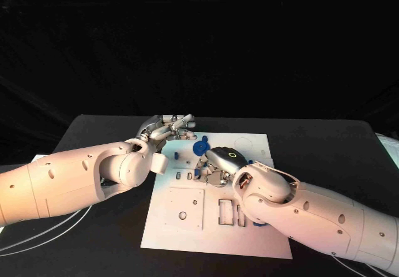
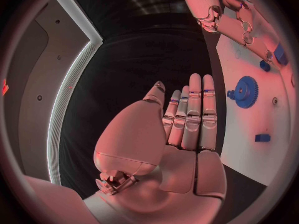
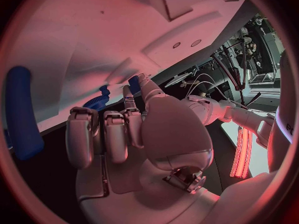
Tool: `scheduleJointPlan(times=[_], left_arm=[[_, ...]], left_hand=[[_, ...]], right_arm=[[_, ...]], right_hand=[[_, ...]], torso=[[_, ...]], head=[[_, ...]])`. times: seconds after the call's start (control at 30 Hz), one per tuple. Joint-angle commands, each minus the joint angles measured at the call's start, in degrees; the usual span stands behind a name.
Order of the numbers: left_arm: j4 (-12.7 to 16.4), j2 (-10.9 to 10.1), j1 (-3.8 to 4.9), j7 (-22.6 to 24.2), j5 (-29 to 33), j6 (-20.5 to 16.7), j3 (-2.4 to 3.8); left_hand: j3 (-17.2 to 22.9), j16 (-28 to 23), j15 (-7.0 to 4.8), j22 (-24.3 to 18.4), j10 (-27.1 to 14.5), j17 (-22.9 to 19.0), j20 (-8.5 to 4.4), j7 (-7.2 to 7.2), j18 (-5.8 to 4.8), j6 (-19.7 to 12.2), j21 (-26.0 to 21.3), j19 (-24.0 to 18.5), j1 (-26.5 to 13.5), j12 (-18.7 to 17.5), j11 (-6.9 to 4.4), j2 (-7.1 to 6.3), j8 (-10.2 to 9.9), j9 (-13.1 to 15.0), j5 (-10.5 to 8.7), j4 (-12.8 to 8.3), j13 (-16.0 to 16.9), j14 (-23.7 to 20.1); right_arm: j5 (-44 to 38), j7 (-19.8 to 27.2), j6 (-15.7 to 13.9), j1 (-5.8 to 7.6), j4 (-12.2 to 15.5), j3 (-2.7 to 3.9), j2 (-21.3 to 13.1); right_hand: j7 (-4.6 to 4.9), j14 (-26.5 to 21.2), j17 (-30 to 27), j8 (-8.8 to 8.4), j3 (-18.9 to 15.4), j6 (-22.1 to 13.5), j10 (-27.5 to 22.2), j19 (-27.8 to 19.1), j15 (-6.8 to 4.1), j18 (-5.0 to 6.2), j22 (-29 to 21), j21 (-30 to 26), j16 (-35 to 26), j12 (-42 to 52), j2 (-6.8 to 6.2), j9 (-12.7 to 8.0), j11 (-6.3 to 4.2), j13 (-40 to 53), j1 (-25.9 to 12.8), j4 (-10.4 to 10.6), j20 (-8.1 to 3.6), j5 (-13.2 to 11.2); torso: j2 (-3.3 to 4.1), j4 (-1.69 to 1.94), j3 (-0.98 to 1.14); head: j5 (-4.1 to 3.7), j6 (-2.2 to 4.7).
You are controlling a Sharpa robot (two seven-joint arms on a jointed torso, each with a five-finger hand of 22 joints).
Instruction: Assemble the parts on the task board
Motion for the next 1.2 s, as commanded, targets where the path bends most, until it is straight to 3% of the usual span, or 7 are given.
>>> scheduleJointPlan(times=[0.03, 1.2], left_arm=[[0.05, 0.14, 0.02, 0.5, 0.16, 1.03, 0.02], [0.07, 0.29, 0.02, 0.48, 0.17, 1.06, 0.03]], left_hand=[[-0.12, -0.36, 0.1, -0.06, -0.31, 0.07, 0.19, 0.21, 0.61, -0.14, -0.28, -0.32, 0.07, -0.36, 0.09, -0.19, -0.24, -0.09, -0.06, -0.33, -0.09, -0.48], [-0.12, -0.36, 0.1, -0.06, -0.31, 0.07, 0.19, 0.21, 0.61, -0.14, -0.28, -0.32, 0.07, -0.36, 0.09, -0.19, -0.24, -0.09, -0.06, -0.33, -0.09, -0.48]], right_arm=[[-1.84, -0.07, 0.28, -0.11, -0.04, 0.01, 0.27], [-4.53, -0.93, 4.49, -0.22, -0.8, -0.41, 0.63]], right_hand=[[-1.72, 5.52, 12.61, 0.12, 0.32, 1.71, 1.82, 1.31, -0.38, -0.86, 2.1, 0.1, 0.02, -0.21, 0.43, 0.08, -0.41, 8.97, 0.17, -0.02, -0.59, 0.3], [-1.02, 5.38, 12.0, -0.71, -0.04, 0.62, 1.28, 0.97, 0.01, -0.71, 1.24, -0.41, -0.36, -1.26, -1.0, 0.04, 0.16, 8.44, -0.37, -0.34, -0.36, 0.26]], torso=[[0.0, -0.04, 0.0], [-0.03, -0.05, -0.01]], head=[[0.1, -0.06], [0.27, -0.65]])
